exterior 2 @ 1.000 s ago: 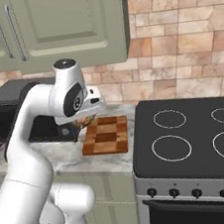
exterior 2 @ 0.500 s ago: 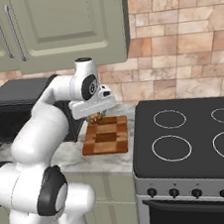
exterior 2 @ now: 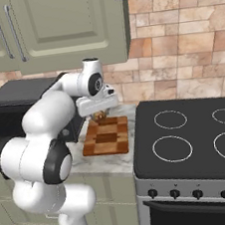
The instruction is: Retrieve the chicken drumstick from the fridge and place it on the cutting board.
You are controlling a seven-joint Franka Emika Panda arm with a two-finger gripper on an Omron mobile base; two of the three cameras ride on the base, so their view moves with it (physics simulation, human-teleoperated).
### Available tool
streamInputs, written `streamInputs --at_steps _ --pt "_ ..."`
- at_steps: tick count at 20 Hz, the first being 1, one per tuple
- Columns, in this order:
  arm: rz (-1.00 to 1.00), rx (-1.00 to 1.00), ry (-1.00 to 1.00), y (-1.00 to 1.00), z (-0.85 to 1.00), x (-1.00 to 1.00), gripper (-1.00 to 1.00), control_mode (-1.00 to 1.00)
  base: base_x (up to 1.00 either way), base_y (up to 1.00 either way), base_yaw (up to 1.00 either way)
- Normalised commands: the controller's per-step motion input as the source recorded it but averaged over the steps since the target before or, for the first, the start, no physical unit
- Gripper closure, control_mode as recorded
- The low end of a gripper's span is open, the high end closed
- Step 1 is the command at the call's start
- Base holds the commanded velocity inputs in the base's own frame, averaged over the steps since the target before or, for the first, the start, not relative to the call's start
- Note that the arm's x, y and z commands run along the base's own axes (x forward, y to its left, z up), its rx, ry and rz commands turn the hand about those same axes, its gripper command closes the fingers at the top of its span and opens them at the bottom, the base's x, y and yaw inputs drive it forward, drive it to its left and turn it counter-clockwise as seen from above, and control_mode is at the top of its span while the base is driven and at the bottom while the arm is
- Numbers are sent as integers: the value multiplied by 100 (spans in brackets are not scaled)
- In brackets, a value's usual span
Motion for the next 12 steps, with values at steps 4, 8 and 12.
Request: streamInputs --at_steps 4,8,12 --pt "5 0 -4 0 -43 7 100 -100 0 0 0" --pt "4 0 -5 0 -44 12 100 -100 0 0 0" --pt "5 0 -10 0 -42 12 100 -100 0 0 0"
